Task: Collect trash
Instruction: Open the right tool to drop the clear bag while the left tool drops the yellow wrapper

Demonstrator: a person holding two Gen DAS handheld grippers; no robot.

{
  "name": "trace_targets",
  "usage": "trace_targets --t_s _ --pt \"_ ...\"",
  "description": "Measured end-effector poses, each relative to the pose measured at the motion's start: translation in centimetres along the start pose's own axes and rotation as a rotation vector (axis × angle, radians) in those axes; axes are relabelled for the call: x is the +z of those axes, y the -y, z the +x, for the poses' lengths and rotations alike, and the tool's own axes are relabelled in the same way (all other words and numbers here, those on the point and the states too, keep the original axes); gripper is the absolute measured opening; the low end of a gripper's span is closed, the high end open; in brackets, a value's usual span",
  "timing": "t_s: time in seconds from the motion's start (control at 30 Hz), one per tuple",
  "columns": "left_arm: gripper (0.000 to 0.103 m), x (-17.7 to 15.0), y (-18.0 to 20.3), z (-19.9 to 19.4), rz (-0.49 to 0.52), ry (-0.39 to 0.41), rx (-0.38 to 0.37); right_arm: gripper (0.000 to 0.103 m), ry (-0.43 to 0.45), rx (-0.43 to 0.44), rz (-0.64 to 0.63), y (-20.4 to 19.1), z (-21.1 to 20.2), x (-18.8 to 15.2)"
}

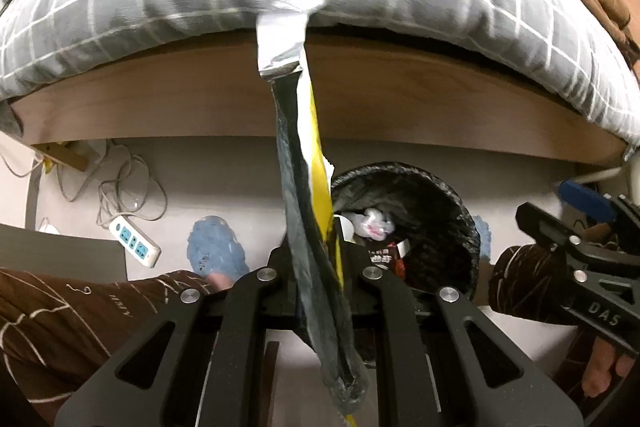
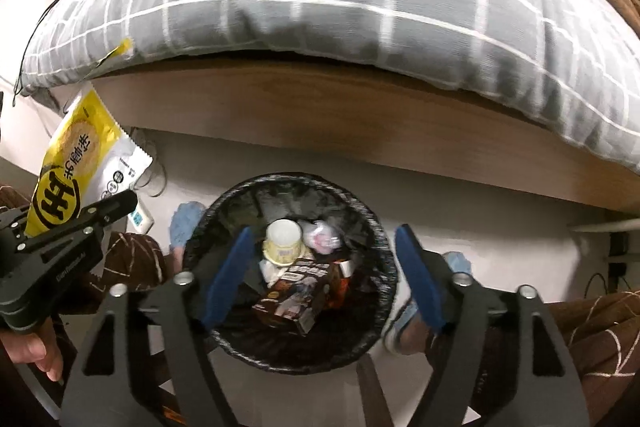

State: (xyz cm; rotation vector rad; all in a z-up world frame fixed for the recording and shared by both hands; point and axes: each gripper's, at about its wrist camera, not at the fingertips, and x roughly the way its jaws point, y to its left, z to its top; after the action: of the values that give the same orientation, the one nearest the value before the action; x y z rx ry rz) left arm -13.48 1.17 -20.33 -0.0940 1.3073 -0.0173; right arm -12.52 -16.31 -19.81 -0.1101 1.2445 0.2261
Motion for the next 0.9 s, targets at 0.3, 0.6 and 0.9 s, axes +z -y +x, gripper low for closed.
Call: trace_targets --t_s 0.3,0.6,0.9 --pt "0.010 -0.1 3.7 0.4 0.054 -0.012 -0.045 0.095 0.036 -0.073 0.090 4.6 -1.3 -1.4" --pt "0.010 -0.4 6.6 0.6 0.090 -0.023 -0.066 0.095 0.069 -0.099 0.157 7.8 -2.7 -2.4" --pt "0.024 -0.9 6.3 1.0 0.116 -0.010 -0.048 0.095 0.087 -0.111 0.146 7.4 -3.3 -1.7"
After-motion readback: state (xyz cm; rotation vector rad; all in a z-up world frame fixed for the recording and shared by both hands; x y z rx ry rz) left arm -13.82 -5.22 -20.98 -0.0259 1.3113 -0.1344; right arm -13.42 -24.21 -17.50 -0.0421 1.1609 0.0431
